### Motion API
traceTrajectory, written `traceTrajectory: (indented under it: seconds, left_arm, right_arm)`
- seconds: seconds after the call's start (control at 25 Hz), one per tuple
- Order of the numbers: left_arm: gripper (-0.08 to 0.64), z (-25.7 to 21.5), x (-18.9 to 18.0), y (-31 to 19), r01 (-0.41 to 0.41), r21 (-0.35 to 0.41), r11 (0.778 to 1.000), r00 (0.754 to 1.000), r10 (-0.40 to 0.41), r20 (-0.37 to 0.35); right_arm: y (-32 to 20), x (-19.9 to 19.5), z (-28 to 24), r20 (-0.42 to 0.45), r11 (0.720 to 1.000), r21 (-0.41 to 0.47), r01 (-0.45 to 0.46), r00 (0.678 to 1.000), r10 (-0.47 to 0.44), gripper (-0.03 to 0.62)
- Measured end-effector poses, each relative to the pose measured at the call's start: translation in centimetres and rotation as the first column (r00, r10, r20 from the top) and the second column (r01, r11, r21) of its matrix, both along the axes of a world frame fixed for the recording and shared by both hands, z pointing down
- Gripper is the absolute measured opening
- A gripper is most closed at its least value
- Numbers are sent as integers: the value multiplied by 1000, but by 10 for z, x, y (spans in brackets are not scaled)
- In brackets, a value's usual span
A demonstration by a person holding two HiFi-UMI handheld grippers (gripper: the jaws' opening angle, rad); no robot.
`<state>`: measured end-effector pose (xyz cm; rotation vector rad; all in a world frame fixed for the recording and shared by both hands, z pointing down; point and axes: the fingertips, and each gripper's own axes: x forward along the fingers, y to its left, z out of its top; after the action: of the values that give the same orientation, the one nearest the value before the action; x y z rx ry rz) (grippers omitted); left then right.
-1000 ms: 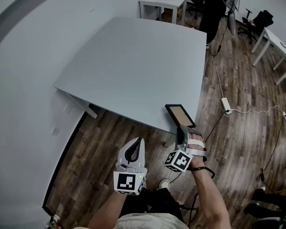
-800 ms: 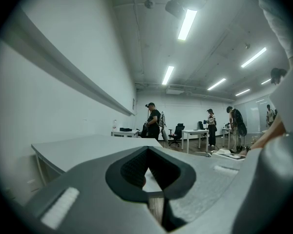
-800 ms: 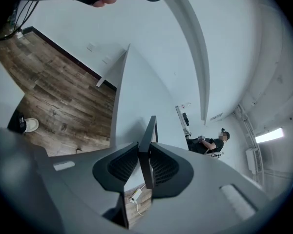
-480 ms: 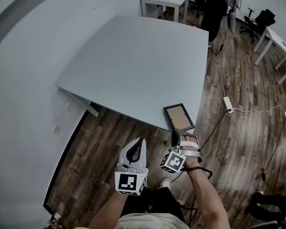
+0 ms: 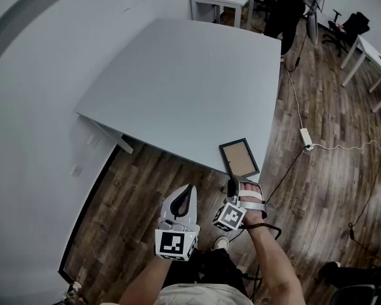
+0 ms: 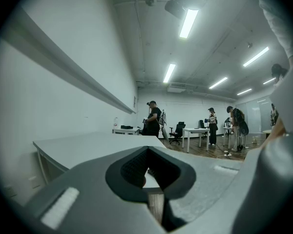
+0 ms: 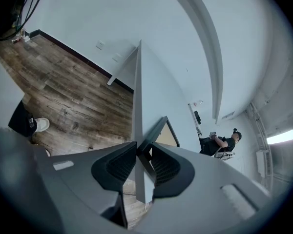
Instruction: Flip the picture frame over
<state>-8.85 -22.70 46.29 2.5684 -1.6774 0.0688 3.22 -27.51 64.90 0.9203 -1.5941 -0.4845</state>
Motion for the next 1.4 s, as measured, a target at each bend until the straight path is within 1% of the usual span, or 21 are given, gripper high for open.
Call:
traceTrajectory:
  seconds: [0.08,0.32,0.48,0.76,0.84,1.0,1.12,1.24,1.32,1.4]
  left_arm:
    - [0,0,1,0,1,-2,1000,1000,-1,0]
    - [0,-1,1,-3,6,-12,1000,1000,-6,-3]
    - [0,3,2,-2,1,-8,1000,1000,-1,11]
    - [0,1,3,-3,-5,-8,1000,1000,5,12]
    - [0,0,4,-3,-5,-4,1000,1000,5,12]
    - [0,-4,5,-5,-9,-7,1000,1000,9,19]
    - [0,-6,5,-6,-12,1,1000,1000,12,18]
    - [0,-9,5,-7,-16,12,1000,1000,16,17]
    - [0,-11,6,-9,-18,16,1000,1000,18,17]
    - [0,-14,7,-10,-22,20,1000,1000,22,18]
  right_arm:
    - [2,0,4,6,1000,-10,-5,1000,5,123]
    - [-1,1,5,5,1000,0,-15,1000,15,124]
    - [0,1,6,22,1000,-9,-18,1000,19,130]
    - [3,1,10,26,999,-43,-8,1000,9,179]
    - [4,3,9,24,999,-39,-3,1000,4,192]
    - [3,8,-1,28,1000,-23,2,1000,-1,196]
    - [5,12,-9,52,1000,-17,-5,999,6,206]
    - [8,15,-23,94,1000,7,-15,995,15,206]
    - [11,15,-33,134,1000,20,-23,991,20,206]
    - [13,17,-45,199,998,27,-50,979,43,207]
